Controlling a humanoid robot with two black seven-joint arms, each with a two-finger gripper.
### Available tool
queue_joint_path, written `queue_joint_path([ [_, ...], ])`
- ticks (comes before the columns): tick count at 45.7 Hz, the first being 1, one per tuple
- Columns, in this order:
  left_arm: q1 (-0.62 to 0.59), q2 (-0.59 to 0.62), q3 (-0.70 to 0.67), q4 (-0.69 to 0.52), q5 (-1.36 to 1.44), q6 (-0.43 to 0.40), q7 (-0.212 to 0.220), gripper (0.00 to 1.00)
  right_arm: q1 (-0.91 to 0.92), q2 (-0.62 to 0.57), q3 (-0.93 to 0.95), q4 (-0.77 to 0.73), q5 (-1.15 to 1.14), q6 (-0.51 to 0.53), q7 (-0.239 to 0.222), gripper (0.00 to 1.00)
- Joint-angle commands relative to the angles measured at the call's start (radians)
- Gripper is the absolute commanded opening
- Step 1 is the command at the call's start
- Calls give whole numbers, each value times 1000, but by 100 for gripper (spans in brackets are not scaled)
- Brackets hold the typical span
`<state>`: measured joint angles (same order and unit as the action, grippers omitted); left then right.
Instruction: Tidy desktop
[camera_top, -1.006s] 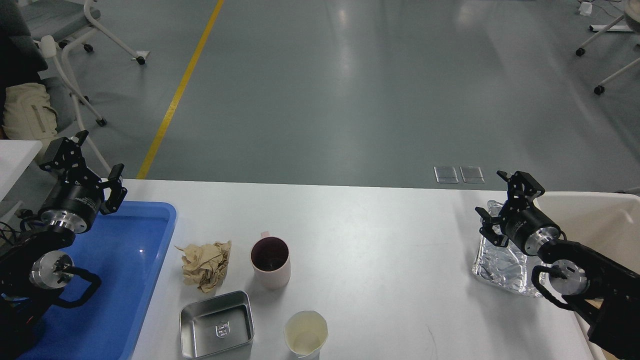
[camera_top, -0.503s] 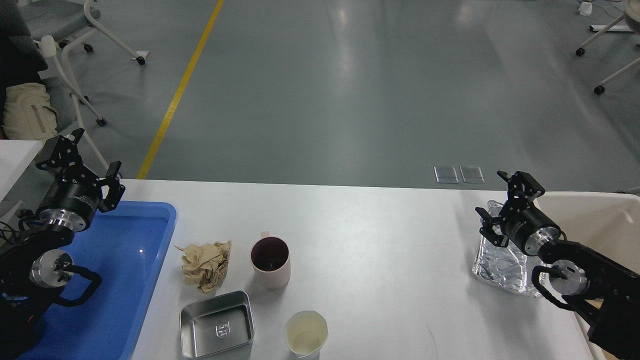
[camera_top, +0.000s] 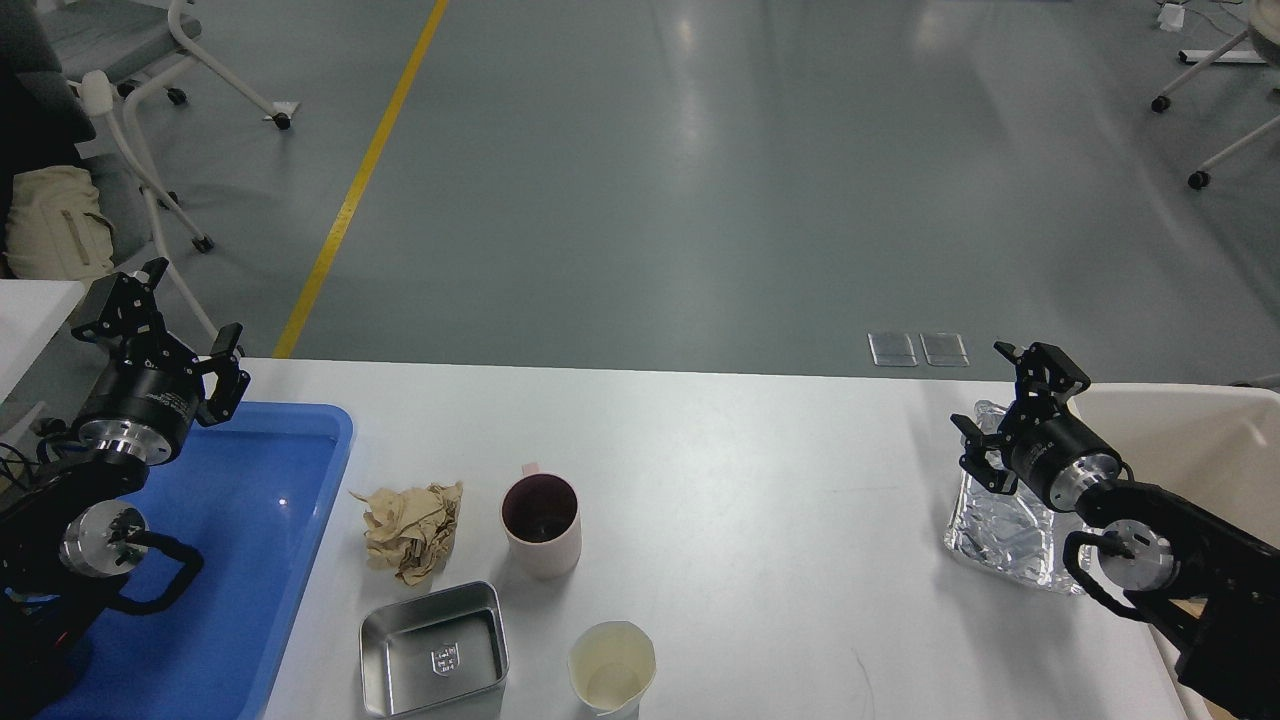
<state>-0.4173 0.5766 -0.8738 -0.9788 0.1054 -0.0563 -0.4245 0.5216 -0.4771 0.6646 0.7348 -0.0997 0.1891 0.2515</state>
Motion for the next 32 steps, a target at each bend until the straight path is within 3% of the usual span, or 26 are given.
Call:
queue_joint_path([
  [1, -1, 0, 1, -3, -1, -2, 0, 97, 0, 0, 0, 0, 0, 1, 0, 100],
  [32, 3, 40, 4, -44, 0, -51, 1, 97, -2, 21, 1, -3, 0, 1, 2, 100],
])
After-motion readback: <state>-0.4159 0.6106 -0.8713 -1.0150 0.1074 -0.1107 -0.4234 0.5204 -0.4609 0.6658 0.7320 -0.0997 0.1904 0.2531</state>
